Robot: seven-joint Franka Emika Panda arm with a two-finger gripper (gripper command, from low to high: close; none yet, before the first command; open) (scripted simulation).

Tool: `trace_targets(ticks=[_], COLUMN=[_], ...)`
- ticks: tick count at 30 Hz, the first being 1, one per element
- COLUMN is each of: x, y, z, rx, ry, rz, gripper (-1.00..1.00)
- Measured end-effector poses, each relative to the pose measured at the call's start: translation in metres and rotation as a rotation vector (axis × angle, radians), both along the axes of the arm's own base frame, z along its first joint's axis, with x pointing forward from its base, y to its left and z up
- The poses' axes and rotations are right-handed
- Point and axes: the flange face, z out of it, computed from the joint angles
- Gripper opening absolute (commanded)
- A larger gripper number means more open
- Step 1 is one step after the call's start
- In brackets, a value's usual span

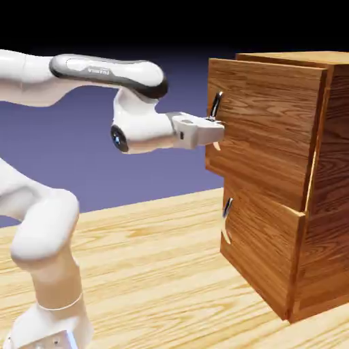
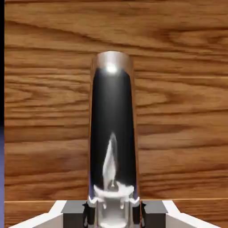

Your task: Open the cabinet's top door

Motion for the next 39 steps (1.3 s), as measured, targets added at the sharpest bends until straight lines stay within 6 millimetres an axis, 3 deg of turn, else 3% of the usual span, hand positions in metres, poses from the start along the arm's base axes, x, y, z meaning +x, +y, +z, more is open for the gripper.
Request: trace_targets(ticks=[11, 26, 39], x=[-0.044, -0.083, -0.108], y=[-0.047, -0.114, -0.208], z=[0.000, 0.000, 0.000], rx=[-0.001, 0.000, 0.000], ry=[0.000, 0.001, 0.001], rz=[0.202, 0.444, 0.748], gripper=[-1.00, -1.00, -1.00])
